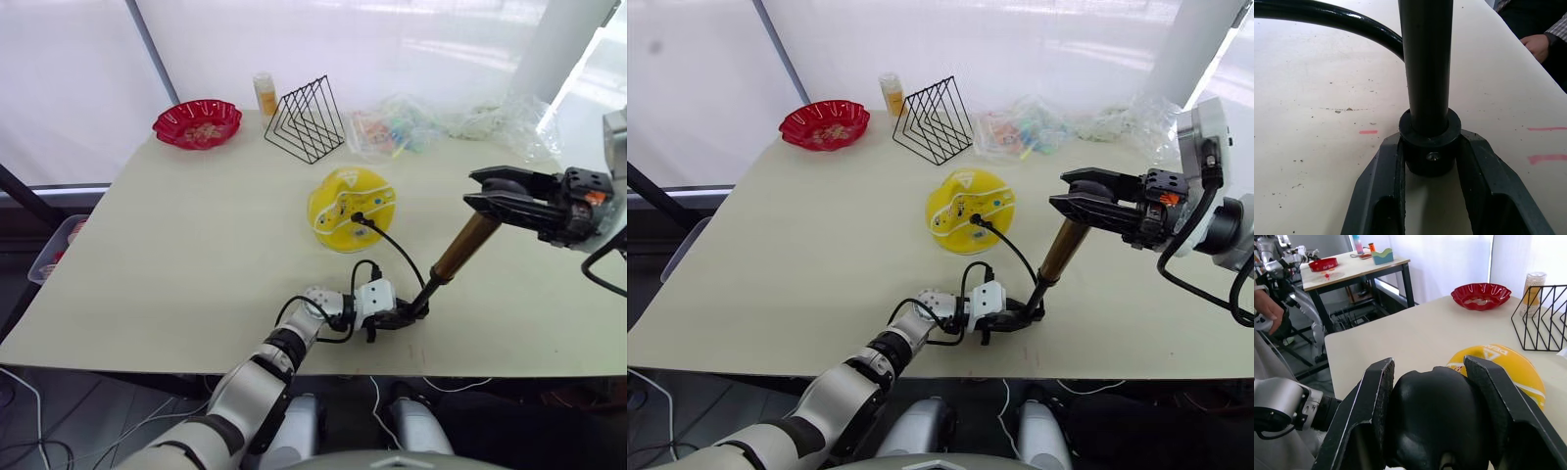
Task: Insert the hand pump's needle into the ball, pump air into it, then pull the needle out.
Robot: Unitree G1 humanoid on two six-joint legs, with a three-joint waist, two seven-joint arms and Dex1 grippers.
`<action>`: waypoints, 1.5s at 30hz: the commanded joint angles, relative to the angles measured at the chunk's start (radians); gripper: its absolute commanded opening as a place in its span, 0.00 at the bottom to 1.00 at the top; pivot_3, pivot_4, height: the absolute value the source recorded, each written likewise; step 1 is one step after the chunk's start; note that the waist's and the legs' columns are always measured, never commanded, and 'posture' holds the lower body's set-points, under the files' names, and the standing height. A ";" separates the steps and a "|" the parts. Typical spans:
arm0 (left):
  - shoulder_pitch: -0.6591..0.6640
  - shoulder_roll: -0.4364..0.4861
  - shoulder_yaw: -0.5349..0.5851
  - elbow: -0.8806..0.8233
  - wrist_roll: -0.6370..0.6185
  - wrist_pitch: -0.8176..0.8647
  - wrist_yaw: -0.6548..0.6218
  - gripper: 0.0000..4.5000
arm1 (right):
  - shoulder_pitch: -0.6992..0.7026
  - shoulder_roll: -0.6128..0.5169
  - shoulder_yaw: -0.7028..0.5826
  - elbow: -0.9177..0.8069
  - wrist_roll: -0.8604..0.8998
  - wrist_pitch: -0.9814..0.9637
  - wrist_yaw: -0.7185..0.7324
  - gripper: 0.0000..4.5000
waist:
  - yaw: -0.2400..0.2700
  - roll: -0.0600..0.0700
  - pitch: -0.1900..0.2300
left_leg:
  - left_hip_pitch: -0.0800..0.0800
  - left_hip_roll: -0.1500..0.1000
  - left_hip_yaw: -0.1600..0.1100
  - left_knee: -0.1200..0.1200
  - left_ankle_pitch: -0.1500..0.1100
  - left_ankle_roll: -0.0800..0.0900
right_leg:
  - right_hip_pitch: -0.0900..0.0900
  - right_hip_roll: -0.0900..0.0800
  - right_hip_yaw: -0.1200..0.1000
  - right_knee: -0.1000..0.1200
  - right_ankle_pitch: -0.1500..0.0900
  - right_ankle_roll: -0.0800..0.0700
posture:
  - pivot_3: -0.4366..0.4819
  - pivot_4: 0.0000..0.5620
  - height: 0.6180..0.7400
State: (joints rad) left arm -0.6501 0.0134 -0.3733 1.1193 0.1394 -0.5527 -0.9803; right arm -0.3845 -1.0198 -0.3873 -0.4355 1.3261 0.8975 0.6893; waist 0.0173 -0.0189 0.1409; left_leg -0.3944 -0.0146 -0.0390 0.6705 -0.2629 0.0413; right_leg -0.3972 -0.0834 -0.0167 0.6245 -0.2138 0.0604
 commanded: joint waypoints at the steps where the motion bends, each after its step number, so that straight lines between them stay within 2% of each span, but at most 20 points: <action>1: 0.058 0.047 -0.067 0.104 0.106 0.058 -0.004 0.22 | -0.030 0.004 -0.078 -0.027 0.013 -0.039 -0.023 0.40 | 0.000 0.000 0.000 | 0.000 0.000 0.000 0.000 0.000 0.000 | 0.000 0.000 0.000 0.000 0.000 0.000 | 0.48 0.27 0.97; 6: 0.062 0.047 -0.067 0.102 0.106 0.058 -0.006 0.22 | 0.082 0.058 0.033 -0.063 -0.118 -0.050 -0.023 0.40 | 0.000 -0.004 -0.003 | 0.001 0.000 -0.001 0.000 0.000 0.000 | 0.001 0.000 -0.001 0.000 0.000 0.000 | 0.48 0.27 0.97; 11: 0.063 0.045 -0.067 0.100 0.108 0.059 -0.005 0.22 | 0.212 0.131 0.201 -0.043 -0.346 -0.155 0.021 0.40 | -0.003 -0.011 -0.013 | 0.004 0.001 -0.001 -0.001 0.000 0.000 | 0.002 0.001 -0.001 0.000 -0.004 0.002 | 0.48 0.27 0.97; 15: 0.061 0.043 -0.061 0.101 0.108 0.062 -0.002 0.22 | 0.285 0.233 0.348 0.022 -0.523 -0.274 0.028 0.40 | -0.003 -0.015 -0.017 | 0.004 0.002 -0.002 -0.001 0.000 0.000 | 0.002 0.001 -0.001 0.000 -0.004 0.002 | 0.48 0.27 0.97; 18: 0.062 0.042 -0.058 0.101 0.105 0.065 -0.003 0.22 | 0.308 0.270 0.396 0.067 -0.630 -0.357 0.043 0.40 | -0.003 -0.014 -0.018 | 0.006 0.001 -0.001 -0.001 0.000 0.000 | 0.003 0.001 -0.001 0.000 -0.004 0.002 | 0.48 0.27 0.97; 22: 0.065 0.042 -0.057 0.100 0.102 0.064 -0.009 0.22 | 0.319 0.305 0.384 0.078 -0.660 -0.413 0.063 0.40 | -0.003 -0.013 -0.018 | 0.006 0.001 -0.001 -0.002 0.000 0.000 | 0.003 0.001 0.000 0.000 -0.004 0.002 | 0.48 0.27 0.97; 25: 0.067 0.043 -0.057 0.099 0.101 0.063 -0.014 0.22 | 0.288 0.288 0.297 0.017 -0.576 -0.400 0.087 0.40 | -0.002 -0.013 -0.018 | 0.007 0.001 -0.001 -0.002 0.000 0.000 | 0.003 0.001 0.000 0.000 -0.004 0.002 | 0.48 0.27 0.97; 30: 0.068 0.046 -0.056 0.098 0.103 0.061 -0.017 0.22 | 0.182 0.203 0.129 -0.047 -0.365 -0.281 0.082 0.40 | -0.001 -0.005 -0.010 | 0.003 0.001 -0.001 -0.001 0.000 0.000 | 0.002 0.001 -0.001 0.000 -0.003 0.002 | 0.48 0.27 0.97; 35: 0.066 0.047 -0.059 0.098 0.107 0.062 -0.021 0.22 | 0.065 0.086 -0.011 -0.026 -0.180 -0.157 0.057 0.40 | 0.001 -0.004 -0.004 | 0.000 0.000 -0.003 -0.001 0.000 0.000 | 0.001 0.000 -0.003 -0.002 0.000 0.000 | 0.48 0.27 0.97; 37: 0.065 0.046 -0.058 0.099 0.107 0.062 -0.024 0.22 | -0.020 0.009 -0.081 0.019 -0.092 -0.101 0.041 0.40 | 0.000 0.002 0.001 | -0.001 0.000 -0.005 -0.001 0.000 0.000 | 0.001 -0.001 -0.006 -0.003 0.000 0.000 | 0.48 0.27 0.97; 43: 0.062 0.044 -0.058 0.101 0.107 0.063 -0.025 0.22 | -0.115 -0.070 -0.119 0.060 0.003 -0.018 -0.003 0.40 | 0.001 0.002 0.005 | -0.004 -0.002 -0.009 -0.001 0.000 0.000 | 0.001 -0.003 -0.010 -0.003 -0.001 -0.001 | 0.48 0.27 0.97; 45: 0.061 0.043 -0.059 0.102 0.109 0.063 -0.024 0.22 | -0.058 -0.034 -0.083 0.032 -0.029 -0.014 -0.018 0.40 | 0.001 0.002 0.006 | -0.005 -0.002 -0.009 -0.001 0.000 0.000 | 0.000 -0.004 -0.011 -0.003 0.000 0.000 | 0.48 0.27 0.97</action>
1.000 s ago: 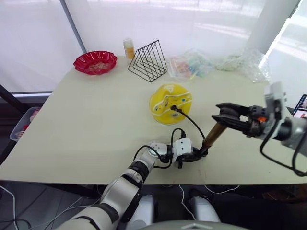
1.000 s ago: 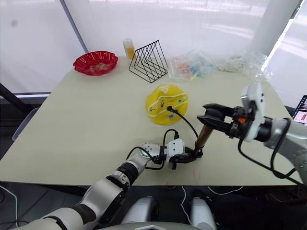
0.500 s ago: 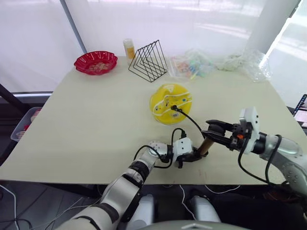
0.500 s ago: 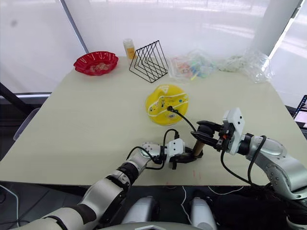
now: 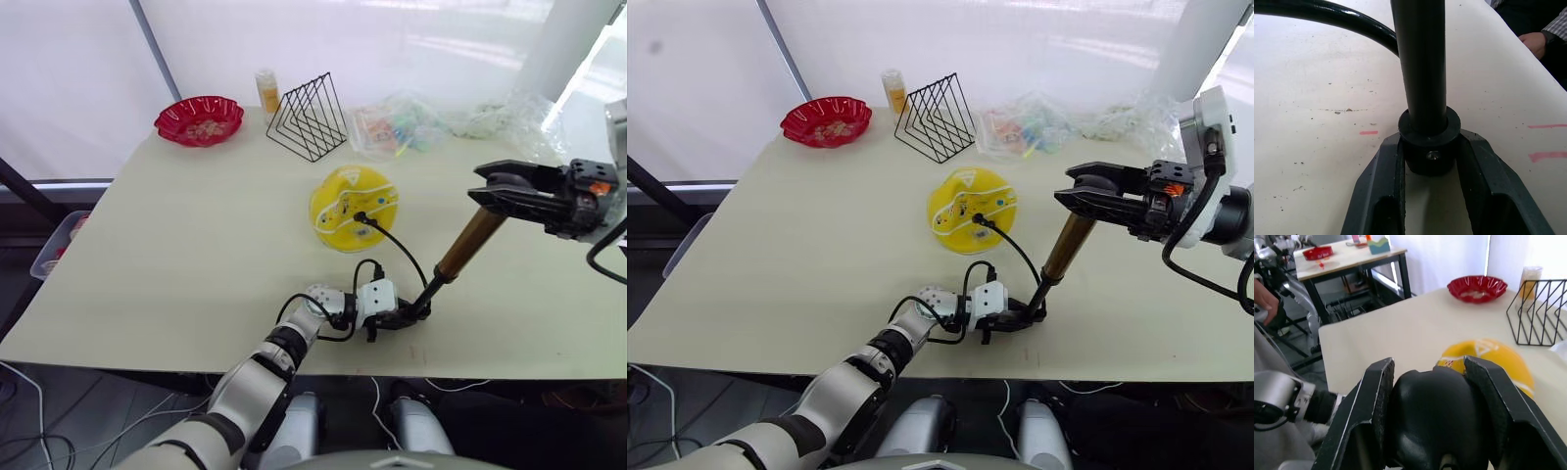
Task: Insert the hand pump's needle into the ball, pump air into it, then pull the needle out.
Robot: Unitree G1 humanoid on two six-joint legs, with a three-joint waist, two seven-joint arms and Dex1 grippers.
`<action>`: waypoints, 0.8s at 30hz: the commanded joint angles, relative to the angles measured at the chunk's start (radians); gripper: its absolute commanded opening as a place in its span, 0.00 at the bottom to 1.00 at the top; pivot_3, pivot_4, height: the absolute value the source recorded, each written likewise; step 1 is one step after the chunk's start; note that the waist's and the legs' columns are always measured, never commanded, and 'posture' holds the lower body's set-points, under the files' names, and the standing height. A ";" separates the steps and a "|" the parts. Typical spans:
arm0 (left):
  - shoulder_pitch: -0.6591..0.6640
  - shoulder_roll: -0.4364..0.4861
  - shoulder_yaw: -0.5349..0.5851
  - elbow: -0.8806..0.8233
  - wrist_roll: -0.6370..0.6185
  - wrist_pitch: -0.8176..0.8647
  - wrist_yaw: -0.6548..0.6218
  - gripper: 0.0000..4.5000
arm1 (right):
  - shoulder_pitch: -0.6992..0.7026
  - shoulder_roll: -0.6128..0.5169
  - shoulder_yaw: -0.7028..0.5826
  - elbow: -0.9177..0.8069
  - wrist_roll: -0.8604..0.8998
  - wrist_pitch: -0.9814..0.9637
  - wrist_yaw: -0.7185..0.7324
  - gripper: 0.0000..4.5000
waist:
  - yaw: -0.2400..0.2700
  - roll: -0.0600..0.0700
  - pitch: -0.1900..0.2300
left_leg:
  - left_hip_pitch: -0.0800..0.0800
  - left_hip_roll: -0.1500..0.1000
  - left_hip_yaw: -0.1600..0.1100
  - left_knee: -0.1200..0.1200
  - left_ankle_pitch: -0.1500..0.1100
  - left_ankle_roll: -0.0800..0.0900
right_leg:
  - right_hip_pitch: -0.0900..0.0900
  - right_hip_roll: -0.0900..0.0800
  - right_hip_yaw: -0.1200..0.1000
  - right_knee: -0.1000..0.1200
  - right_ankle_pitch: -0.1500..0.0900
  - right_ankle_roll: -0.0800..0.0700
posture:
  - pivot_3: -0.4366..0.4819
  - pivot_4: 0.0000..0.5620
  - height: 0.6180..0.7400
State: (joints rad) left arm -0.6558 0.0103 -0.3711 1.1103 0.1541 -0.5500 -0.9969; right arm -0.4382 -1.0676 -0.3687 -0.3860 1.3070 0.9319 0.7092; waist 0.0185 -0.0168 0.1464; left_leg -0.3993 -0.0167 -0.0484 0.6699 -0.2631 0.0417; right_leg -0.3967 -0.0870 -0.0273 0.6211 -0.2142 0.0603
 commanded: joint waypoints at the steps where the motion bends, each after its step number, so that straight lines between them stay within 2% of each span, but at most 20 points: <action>1: 0.067 0.045 -0.061 0.111 0.094 0.062 -0.006 0.22 | 0.042 0.036 -0.069 -0.043 -0.046 -0.053 -0.039 0.40 | 0.000 -0.001 0.000 | 0.000 0.000 0.000 0.000 0.000 0.000 | 0.000 0.000 0.000 0.000 0.000 0.000 | 0.48 0.27 0.97; 4: 0.066 0.044 -0.062 0.111 0.095 0.064 -0.004 0.22 | 0.143 0.123 0.005 -0.086 -0.128 -0.088 -0.057 0.40 | -0.001 -0.003 -0.002 | 0.001 0.000 -0.001 0.000 0.000 0.000 | 0.002 0.000 -0.001 -0.001 0.001 0.001 | 0.48 0.27 0.97; 8: 0.068 0.046 -0.066 0.110 0.098 0.064 0.002 0.22 | 0.305 0.237 0.208 -0.082 -0.401 -0.253 -0.025 0.40 | -0.004 -0.010 -0.014 | 0.003 0.001 -0.002 0.000 0.000 0.000 | 0.003 0.001 -0.001 0.000 -0.002 0.005 | 0.48 0.27 0.97; 10: 0.068 0.047 -0.066 0.110 0.099 0.064 0.004 0.22 | 0.350 0.299 0.263 -0.045 -0.483 -0.332 -0.017 0.40 | -0.005 -0.014 -0.018 | 0.005 0.003 -0.003 -0.001 0.000 0.000 | 0.003 0.002 -0.002 0.000 -0.003 0.005 | 0.48 0.27 0.97; 15: 0.068 0.050 -0.067 0.108 0.104 0.065 0.007 0.22 | 0.418 0.369 0.361 0.023 -0.643 -0.488 0.042 0.40 | -0.005 -0.014 -0.021 | 0.007 0.003 -0.003 -0.001 0.000 0.000 | 0.005 0.002 -0.002 0.000 -0.004 0.003 | 0.48 0.27 0.97; 17: 0.068 0.050 -0.068 0.107 0.104 0.066 0.006 0.22 | 0.418 0.388 0.361 0.023 -0.662 -0.525 0.054 0.40 | -0.004 -0.014 -0.021 | 0.007 0.003 -0.004 -0.001 0.000 0.000 | 0.005 0.004 -0.003 0.000 -0.004 0.003 | 0.48 0.27 0.97; 19: 0.068 0.052 -0.069 0.107 0.105 0.065 0.006 0.22 | 0.379 0.387 0.295 -0.013 -0.606 -0.516 0.058 0.40 | -0.005 -0.010 -0.021 | 0.007 0.003 -0.003 -0.001 0.000 0.000 | 0.005 0.004 -0.002 0.000 -0.004 0.003 | 0.48 0.27 0.97; 24: 0.069 0.054 -0.071 0.105 0.107 0.064 0.002 0.22 | 0.297 0.312 0.155 -0.081 -0.460 -0.421 0.064 0.40 | -0.002 -0.005 -0.015 | 0.004 0.002 -0.003 0.000 0.000 0.000 | 0.003 0.003 -0.002 0.000 -0.004 0.003 | 0.48 0.27 0.97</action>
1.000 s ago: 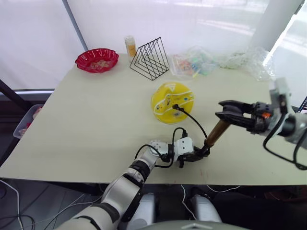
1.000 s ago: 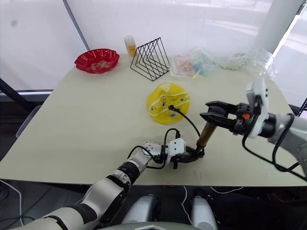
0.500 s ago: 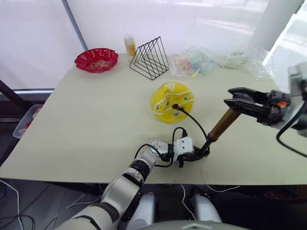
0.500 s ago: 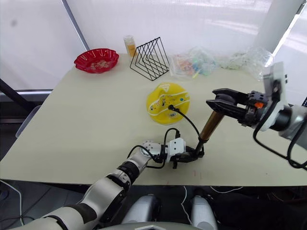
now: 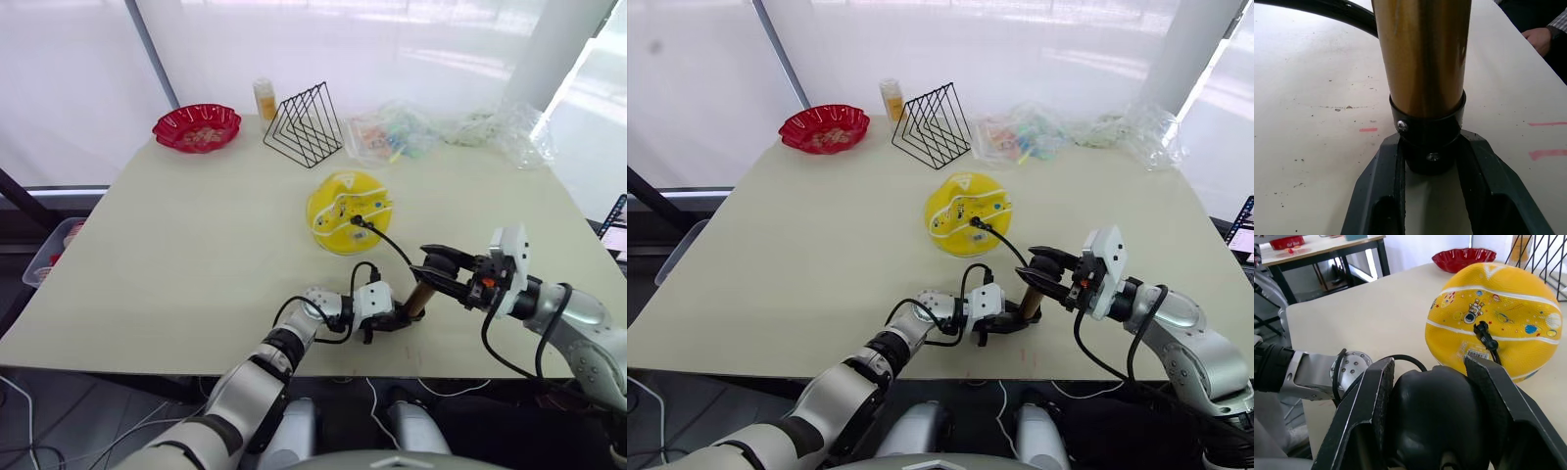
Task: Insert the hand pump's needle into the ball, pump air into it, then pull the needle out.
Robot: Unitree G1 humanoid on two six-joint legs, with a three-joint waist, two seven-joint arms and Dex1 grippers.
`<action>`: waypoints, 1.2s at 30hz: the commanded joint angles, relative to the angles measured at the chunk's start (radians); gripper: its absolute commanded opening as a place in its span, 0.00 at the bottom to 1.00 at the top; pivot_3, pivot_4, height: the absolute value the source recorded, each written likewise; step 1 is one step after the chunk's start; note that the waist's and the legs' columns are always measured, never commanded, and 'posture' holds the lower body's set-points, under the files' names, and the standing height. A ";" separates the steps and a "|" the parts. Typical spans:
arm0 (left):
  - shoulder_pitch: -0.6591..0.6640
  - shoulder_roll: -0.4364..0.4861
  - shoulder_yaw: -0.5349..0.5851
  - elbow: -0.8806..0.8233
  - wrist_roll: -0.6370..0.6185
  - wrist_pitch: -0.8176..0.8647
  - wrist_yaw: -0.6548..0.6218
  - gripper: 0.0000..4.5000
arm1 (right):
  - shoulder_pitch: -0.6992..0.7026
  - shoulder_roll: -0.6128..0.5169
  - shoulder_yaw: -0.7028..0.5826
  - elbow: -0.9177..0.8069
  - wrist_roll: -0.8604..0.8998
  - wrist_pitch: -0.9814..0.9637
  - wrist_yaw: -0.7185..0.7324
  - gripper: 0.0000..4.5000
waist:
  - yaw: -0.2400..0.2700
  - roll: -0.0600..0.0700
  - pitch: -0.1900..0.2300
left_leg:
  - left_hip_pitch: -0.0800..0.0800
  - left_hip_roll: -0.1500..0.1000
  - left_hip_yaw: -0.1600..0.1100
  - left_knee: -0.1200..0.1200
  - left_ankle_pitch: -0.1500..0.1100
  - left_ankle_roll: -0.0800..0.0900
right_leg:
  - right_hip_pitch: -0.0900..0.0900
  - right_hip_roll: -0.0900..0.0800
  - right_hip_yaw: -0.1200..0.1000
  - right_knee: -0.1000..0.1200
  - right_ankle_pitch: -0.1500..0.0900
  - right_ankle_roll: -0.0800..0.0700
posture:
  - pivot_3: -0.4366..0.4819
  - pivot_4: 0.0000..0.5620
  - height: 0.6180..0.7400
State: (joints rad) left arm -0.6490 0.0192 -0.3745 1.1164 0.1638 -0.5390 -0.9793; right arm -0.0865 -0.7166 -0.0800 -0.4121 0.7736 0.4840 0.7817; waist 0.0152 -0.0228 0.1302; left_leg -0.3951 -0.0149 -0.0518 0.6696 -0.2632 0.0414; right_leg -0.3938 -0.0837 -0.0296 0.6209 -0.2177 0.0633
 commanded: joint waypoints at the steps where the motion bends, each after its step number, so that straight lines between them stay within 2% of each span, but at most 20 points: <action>1: 0.061 0.046 -0.067 0.099 0.097 0.053 -0.016 0.22 | -0.070 -0.055 -0.151 -0.061 0.095 0.048 -0.011 0.40 | 0.002 0.001 0.001 | -0.001 0.000 0.000 0.000 0.000 0.000 | 0.000 0.000 0.000 0.000 0.000 0.000 | 0.48 0.27 0.97; 5: 0.058 0.048 -0.067 0.103 0.099 0.055 -0.020 0.22 | -0.250 -0.226 -0.333 -0.031 0.350 0.226 -0.060 0.40 | 0.001 0.011 0.015 | -0.003 -0.002 0.001 0.001 0.000 0.000 | -0.001 -0.003 0.000 0.000 0.002 -0.003 | 0.48 0.27 0.97; 9: 0.053 0.046 -0.067 0.107 0.100 0.057 -0.020 0.22 | -0.351 -0.336 -0.427 0.029 0.508 0.333 -0.084 0.40 | 0.004 0.006 0.020 | -0.003 -0.003 -0.001 0.001 0.000 0.000 | -0.001 -0.003 -0.001 0.000 0.001 -0.002 | 0.48 0.27 0.97; 15: 0.047 0.045 -0.064 0.112 0.100 0.059 -0.018 0.22 | -0.395 -0.386 -0.467 0.058 0.599 0.409 -0.121 0.40 | 0.004 0.005 0.021 | -0.006 -0.004 0.000 0.000 0.000 0.000 | -0.002 -0.005 -0.001 -0.002 0.004 -0.002 | 0.48 0.27 0.97; 18: 0.048 0.046 -0.064 0.113 0.100 0.060 -0.016 0.22 | -0.233 -0.327 -0.346 -0.036 0.438 0.376 -0.096 0.40 | 0.005 0.003 0.019 | -0.006 -0.004 -0.001 0.000 0.000 0.000 | -0.002 -0.005 -0.001 -0.003 0.004 -0.002 | 0.48 0.27 0.97; 23: 0.047 0.047 -0.067 0.112 0.096 0.060 -0.013 0.22 | -0.074 -0.212 -0.191 -0.085 0.251 0.272 -0.084 0.40 | 0.000 -0.006 0.009 | -0.002 -0.003 -0.002 0.000 0.000 0.000 | 0.001 -0.003 -0.003 -0.003 0.002 0.003 | 0.48 0.27 0.97; 25: 0.046 0.047 -0.069 0.113 0.095 0.059 -0.012 0.22 | -0.057 -0.191 -0.174 -0.088 0.217 0.248 -0.078 0.40 | -0.001 -0.008 0.007 | -0.001 -0.002 -0.002 0.000 0.000 0.000 | 0.001 -0.004 -0.003 -0.003 0.001 0.003 | 0.48 0.27 0.97; 29: 0.049 0.047 -0.071 0.108 0.094 0.059 -0.010 0.22 | 0.061 -0.088 0.020 0.003 -0.022 0.085 -0.042 0.40 | -0.001 -0.013 -0.002 | 0.000 0.000 -0.003 0.000 0.000 0.000 | 0.001 -0.004 -0.002 -0.002 -0.001 0.000 | 0.48 0.27 0.97; 33: 0.051 0.048 -0.073 0.106 0.095 0.059 -0.009 0.22 | 0.082 -0.059 0.057 0.052 -0.113 -0.001 -0.004 0.40 | -0.001 -0.010 -0.005 | 0.001 0.000 -0.004 -0.001 0.000 0.000 | 0.002 -0.003 -0.004 -0.002 0.000 0.001 | 0.48 0.27 0.97; 36: 0.052 0.048 -0.076 0.105 0.095 0.059 -0.010 0.22 | 0.071 -0.049 0.034 0.055 -0.112 -0.017 0.006 0.40 | 0.000 -0.008 -0.005 | 0.001 0.000 -0.005 -0.001 0.000 0.000 | 0.002 -0.003 -0.004 -0.002 0.000 0.001 | 0.48 0.27 0.97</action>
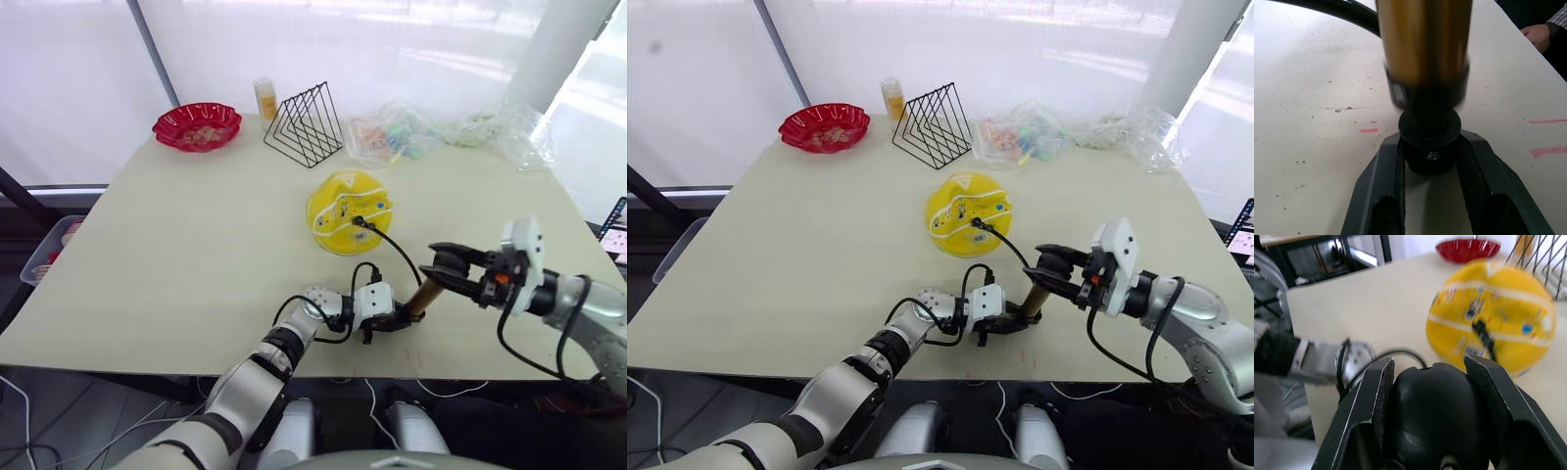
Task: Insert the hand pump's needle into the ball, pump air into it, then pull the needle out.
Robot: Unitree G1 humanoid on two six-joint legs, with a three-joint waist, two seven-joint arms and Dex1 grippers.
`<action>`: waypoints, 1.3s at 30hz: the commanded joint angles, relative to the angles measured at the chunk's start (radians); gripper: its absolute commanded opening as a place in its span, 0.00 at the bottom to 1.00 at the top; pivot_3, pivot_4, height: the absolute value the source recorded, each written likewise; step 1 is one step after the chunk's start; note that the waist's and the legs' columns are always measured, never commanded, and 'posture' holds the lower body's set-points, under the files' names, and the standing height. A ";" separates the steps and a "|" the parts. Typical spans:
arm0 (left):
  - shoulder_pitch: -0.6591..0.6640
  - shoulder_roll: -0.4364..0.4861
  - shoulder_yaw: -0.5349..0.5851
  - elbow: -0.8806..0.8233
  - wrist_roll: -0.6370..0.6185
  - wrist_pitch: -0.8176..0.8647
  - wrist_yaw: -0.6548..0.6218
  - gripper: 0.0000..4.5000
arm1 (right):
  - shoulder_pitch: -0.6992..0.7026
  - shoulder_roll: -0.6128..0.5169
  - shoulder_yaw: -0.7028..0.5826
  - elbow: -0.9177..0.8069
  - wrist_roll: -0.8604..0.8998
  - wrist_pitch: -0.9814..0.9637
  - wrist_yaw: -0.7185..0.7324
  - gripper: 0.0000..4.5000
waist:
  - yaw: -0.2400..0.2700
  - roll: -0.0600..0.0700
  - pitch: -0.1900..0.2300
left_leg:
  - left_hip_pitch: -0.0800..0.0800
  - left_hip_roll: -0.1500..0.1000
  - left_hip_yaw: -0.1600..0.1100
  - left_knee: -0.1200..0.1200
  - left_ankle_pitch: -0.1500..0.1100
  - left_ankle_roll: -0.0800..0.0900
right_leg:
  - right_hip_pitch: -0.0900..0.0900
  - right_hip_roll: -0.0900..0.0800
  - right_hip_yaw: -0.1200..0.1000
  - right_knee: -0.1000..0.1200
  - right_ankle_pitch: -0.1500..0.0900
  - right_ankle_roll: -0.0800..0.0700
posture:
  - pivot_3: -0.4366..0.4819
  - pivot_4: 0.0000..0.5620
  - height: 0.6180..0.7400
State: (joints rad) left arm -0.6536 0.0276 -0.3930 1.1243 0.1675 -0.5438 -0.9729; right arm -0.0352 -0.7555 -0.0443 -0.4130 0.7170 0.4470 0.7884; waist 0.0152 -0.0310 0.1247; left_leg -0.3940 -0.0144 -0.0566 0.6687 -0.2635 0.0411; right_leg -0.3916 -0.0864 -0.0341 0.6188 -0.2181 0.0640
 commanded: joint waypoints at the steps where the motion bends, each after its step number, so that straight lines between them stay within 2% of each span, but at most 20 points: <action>1: 0.057 0.040 -0.058 0.097 0.091 0.064 -0.017 0.22 | 0.008 -0.012 -0.024 0.045 -0.035 0.029 0.000 0.40 | 0.000 0.001 0.000 | 0.000 0.000 0.000 0.000 0.000 0.000 | 0.000 0.000 0.000 0.000 0.000 0.000 | 0.48 0.27 0.97; 7: 0.058 0.041 -0.058 0.097 0.091 0.064 -0.020 0.22 | -0.120 -0.081 -0.203 -0.036 0.169 0.153 -0.007 0.40 | 0.002 0.007 0.006 | -0.002 -0.001 0.000 0.001 0.000 0.000 | -0.001 0.000 -0.001 0.000 0.000 0.000 | 0.48 0.27 0.97; 12: 0.060 0.041 -0.058 0.096 0.092 0.064 -0.021 0.22 | -0.149 -0.103 -0.242 -0.052 0.219 0.212 -0.017 0.40 | 0.004 0.009 0.011 | -0.004 -0.002 -0.001 0.000 0.000 0.000 | -0.001 0.000 -0.002 0.000 0.002 -0.002 | 0.48 0.27 0.97; 15: 0.058 0.040 -0.058 0.099 0.092 0.064 -0.023 0.22 | -0.303 -0.254 -0.413 -0.018 0.408 0.326 -0.017 0.40 | 0.003 0.020 0.021 | -0.006 -0.005 0.000 0.001 0.000 0.000 | -0.002 -0.002 -0.001 -0.001 0.002 -0.002 | 0.48 0.27 0.97; 17: 0.057 0.040 -0.059 0.099 0.091 0.065 -0.023 0.22 | -0.352 -0.312 -0.469 0.011 0.476 0.380 -0.032 0.40 | 0.004 0.018 0.023 | -0.006 -0.006 0.002 0.001 0.000 0.001 | -0.003 -0.003 0.002 -0.001 0.000 -0.001 | 0.48 0.27 0.97; 23: 0.057 0.042 -0.059 0.099 0.091 0.064 -0.024 0.22 | -0.413 -0.380 -0.544 0.051 0.577 0.465 -0.070 0.40 | 0.006 0.014 0.026 | -0.007 -0.006 0.001 0.001 0.000 0.001 | -0.003 -0.003 0.000 -0.001 0.004 -0.002 | 0.48 0.27 0.97; 28: 0.058 0.043 -0.060 0.099 0.092 0.063 -0.025 0.22 | -0.321 -0.321 -0.472 -0.011 0.501 0.453 -0.076 0.40 | 0.006 0.014 0.025 | -0.007 -0.006 0.001 0.001 0.000 0.001 | -0.003 -0.003 0.001 -0.001 0.004 -0.002 | 0.48 0.27 0.97; 33: 0.064 0.042 -0.061 0.096 0.092 0.061 -0.023 0.22 | -0.163 -0.158 -0.265 -0.078 0.321 0.357 -0.113 0.40 | 0.001 0.006 0.016 | -0.004 -0.005 0.001 0.000 0.000 0.001 | -0.001 -0.001 0.001 -0.001 0.002 0.003 | 0.48 0.27 0.97; 36: 0.065 0.042 -0.063 0.095 0.092 0.060 -0.022 0.22 | -0.090 -0.096 -0.148 -0.069 0.183 0.269 -0.089 0.40 | -0.002 0.001 0.008 | -0.002 -0.001 0.000 0.000 0.000 0.000 | -0.001 -0.001 0.001 -0.001 0.001 0.002 | 0.48 0.27 0.97; 39: 0.066 0.042 -0.064 0.094 0.093 0.060 -0.020 0.22 | -0.061 -0.065 -0.085 -0.048 0.094 0.207 -0.076 0.40 | -0.002 -0.001 0.004 | -0.001 0.000 0.000 0.000 0.000 0.000 | 0.000 -0.001 0.001 0.000 0.000 -0.001 | 0.48 0.27 0.97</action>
State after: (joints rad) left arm -0.6497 0.0323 -0.3927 1.1155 0.1642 -0.5416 -0.9724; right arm -0.1322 -0.8179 -0.1997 -0.5095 0.9177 0.6561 0.7159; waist 0.0128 -0.0323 0.1284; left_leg -0.3945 -0.0144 -0.0565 0.6689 -0.2634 0.0412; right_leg -0.3919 -0.0872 -0.0334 0.6185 -0.2185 0.0634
